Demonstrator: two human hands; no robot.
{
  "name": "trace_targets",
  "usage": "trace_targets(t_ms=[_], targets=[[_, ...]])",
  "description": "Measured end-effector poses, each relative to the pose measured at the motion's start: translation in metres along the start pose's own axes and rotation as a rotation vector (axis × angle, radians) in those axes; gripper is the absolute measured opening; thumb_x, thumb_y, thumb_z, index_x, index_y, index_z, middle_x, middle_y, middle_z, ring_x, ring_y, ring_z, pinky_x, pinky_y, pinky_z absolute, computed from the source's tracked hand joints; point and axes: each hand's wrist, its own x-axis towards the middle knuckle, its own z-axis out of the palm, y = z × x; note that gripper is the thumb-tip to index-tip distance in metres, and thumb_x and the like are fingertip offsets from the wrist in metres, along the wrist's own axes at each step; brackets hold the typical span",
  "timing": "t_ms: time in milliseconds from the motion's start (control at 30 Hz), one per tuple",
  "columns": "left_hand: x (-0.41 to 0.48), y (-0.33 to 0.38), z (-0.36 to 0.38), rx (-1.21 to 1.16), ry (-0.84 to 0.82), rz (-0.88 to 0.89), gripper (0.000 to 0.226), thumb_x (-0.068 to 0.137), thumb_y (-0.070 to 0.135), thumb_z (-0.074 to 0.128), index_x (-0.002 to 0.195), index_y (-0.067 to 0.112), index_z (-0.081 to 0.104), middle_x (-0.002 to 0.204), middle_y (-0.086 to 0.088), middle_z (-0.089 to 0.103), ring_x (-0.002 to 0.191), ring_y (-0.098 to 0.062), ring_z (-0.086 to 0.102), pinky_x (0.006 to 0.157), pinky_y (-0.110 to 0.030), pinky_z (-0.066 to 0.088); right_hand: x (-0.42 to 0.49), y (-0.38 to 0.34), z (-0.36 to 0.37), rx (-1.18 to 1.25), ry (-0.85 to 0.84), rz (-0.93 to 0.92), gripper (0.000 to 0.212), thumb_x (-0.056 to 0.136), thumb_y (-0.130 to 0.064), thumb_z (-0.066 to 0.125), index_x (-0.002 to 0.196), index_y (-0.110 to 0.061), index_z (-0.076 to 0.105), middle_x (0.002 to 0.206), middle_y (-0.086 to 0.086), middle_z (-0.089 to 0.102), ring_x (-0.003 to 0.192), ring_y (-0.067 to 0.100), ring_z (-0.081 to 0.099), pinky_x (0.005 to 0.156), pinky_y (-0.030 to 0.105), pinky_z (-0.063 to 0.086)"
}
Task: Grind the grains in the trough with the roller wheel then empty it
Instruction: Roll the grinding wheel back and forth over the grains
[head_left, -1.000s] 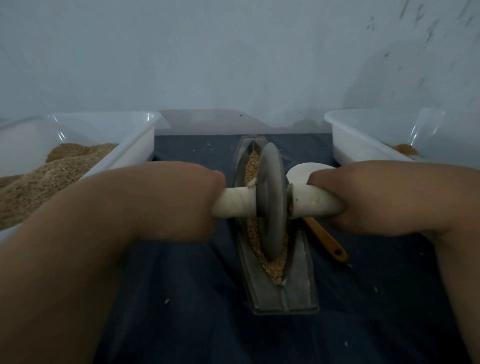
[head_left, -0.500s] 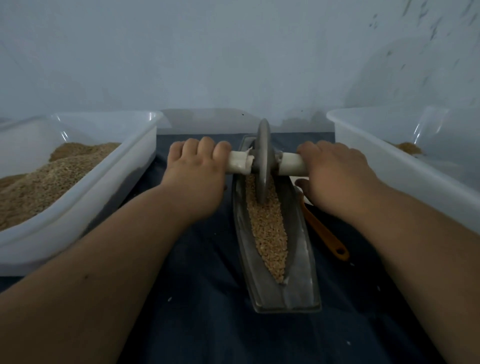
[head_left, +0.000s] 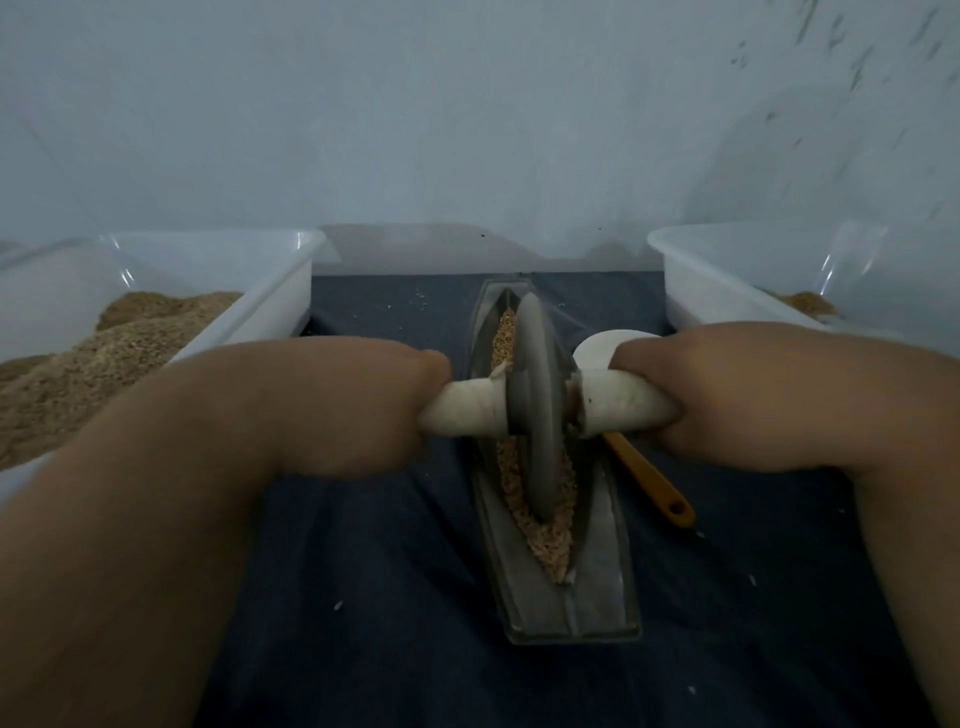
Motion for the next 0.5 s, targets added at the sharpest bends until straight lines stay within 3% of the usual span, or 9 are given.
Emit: trace_targets(t_ms=[100, 200, 300, 367, 500], targets=[[0.017, 0.000, 0.011, 0.008, 0.231, -0.123, 0.023, 0.090, 0.034, 0.058, 0.092, 0.027, 0.035, 0.094, 0.004, 0.056, 0.077, -0.015, 0.054, 0.067, -0.031, 0.039, 0.023, 0.008, 0.025, -0.021, 0.181, 0.065, 0.027, 0.083, -0.033, 0.067, 0.101, -0.031, 0.047, 0.087, -0.006, 0.056, 0.074, 0.015, 0.057, 0.067, 0.039, 0.051], [0.037, 0.003, 0.026, 0.167, 0.512, -0.230, 0.025, 0.087, 0.026, 0.057, 0.107, 0.020, 0.043, 0.105, -0.004, 0.054, 0.094, -0.029, 0.054, 0.080, -0.041, 0.038, 0.047, 0.015, 0.049, -0.117, 0.405, 0.141, 0.031, 0.080, -0.026, 0.069, 0.100, -0.027, 0.046, 0.087, -0.001, 0.051, 0.072, 0.021, 0.052, 0.060, 0.038, 0.048], [0.048, 0.001, 0.037, 0.229, 0.576, -0.256, 0.047, 0.083, 0.026, 0.056, 0.127, 0.015, 0.042, 0.118, -0.009, 0.049, 0.105, -0.034, 0.046, 0.095, -0.043, 0.029, 0.061, 0.021, 0.059, -0.128, 0.490, 0.196, 0.034, 0.078, -0.023, 0.069, 0.097, -0.029, 0.042, 0.080, -0.003, 0.046, 0.066, 0.020, 0.047, 0.053, 0.032, 0.035], [0.049, 0.001, 0.038, 0.239, 0.593, -0.253, 0.054, 0.082, 0.031, 0.058, 0.130, 0.013, 0.042, 0.119, -0.010, 0.048, 0.105, -0.034, 0.046, 0.097, -0.044, 0.028, 0.063, 0.023, 0.061, -0.094, 0.470, 0.224, 0.032, 0.077, -0.026, 0.068, 0.095, -0.031, 0.042, 0.078, -0.004, 0.048, 0.065, 0.019, 0.048, 0.053, 0.031, 0.034], [0.039, -0.001, 0.028, 0.165, 0.491, -0.189, 0.043, 0.081, 0.046, 0.061, 0.110, 0.022, 0.040, 0.106, -0.004, 0.055, 0.092, -0.026, 0.054, 0.079, -0.042, 0.040, 0.050, 0.020, 0.045, -0.033, 0.339, 0.158, 0.026, 0.080, -0.040, 0.066, 0.092, -0.031, 0.045, 0.077, -0.006, 0.053, 0.065, 0.016, 0.051, 0.051, 0.028, 0.036]])
